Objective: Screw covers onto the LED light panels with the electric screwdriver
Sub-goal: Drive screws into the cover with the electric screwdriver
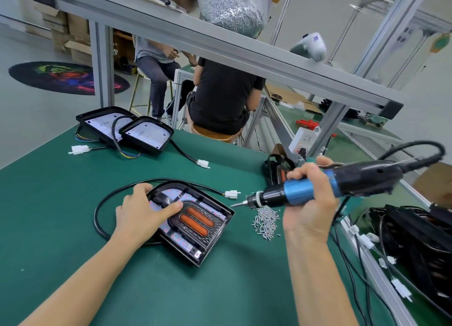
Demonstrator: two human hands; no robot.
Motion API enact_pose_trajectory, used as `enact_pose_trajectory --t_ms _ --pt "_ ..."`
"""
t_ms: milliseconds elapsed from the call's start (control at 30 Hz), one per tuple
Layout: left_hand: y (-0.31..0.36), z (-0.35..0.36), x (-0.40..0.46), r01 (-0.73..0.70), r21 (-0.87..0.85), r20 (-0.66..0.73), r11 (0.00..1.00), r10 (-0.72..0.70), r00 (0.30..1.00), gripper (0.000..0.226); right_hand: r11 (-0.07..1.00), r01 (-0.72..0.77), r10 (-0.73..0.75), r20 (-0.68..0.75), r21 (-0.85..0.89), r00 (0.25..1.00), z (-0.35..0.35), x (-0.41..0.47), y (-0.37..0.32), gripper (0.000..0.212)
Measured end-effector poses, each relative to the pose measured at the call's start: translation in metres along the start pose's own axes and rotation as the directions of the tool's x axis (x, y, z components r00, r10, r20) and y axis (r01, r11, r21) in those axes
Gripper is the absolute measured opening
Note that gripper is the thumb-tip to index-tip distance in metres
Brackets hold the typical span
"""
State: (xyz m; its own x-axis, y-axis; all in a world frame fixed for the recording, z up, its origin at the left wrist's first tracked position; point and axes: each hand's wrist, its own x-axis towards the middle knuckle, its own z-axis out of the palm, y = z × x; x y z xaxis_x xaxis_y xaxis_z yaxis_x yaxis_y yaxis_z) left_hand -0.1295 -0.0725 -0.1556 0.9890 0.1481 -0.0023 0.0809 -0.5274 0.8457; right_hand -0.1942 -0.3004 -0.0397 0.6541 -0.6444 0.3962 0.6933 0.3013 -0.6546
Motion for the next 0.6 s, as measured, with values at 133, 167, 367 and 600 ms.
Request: enact_pose_trajectory --t_ms 133,167,367,600 --pt "0.003 -0.002 -0.002 -0.033 0.174 0.011 0.984 0.032 0.999 0.077 0.999 0.045 -0.044 -0.066 0.019 0.997 -0.012 0.008 -0.018 0.025" --pt "0.005 -0.004 -0.002 -0.036 0.191 0.012 0.981 0.035 0.999 0.075 0.998 0.05 -0.047 -0.078 0.03 0.996 -0.016 0.01 -0.022 0.024" --pt "0.06 -0.002 -0.012 -0.389 0.177 -0.1 0.904 0.409 0.907 0.032 0.996 0.086 -0.088 -0.172 -0.018 0.981 -0.04 0.013 -0.035 0.02" --pt "0.147 0.073 -0.013 -0.71 0.277 0.481 0.647 0.547 0.685 0.018 0.993 0.085 -0.101 -0.222 -0.083 0.97 -0.056 0.008 -0.035 0.02"
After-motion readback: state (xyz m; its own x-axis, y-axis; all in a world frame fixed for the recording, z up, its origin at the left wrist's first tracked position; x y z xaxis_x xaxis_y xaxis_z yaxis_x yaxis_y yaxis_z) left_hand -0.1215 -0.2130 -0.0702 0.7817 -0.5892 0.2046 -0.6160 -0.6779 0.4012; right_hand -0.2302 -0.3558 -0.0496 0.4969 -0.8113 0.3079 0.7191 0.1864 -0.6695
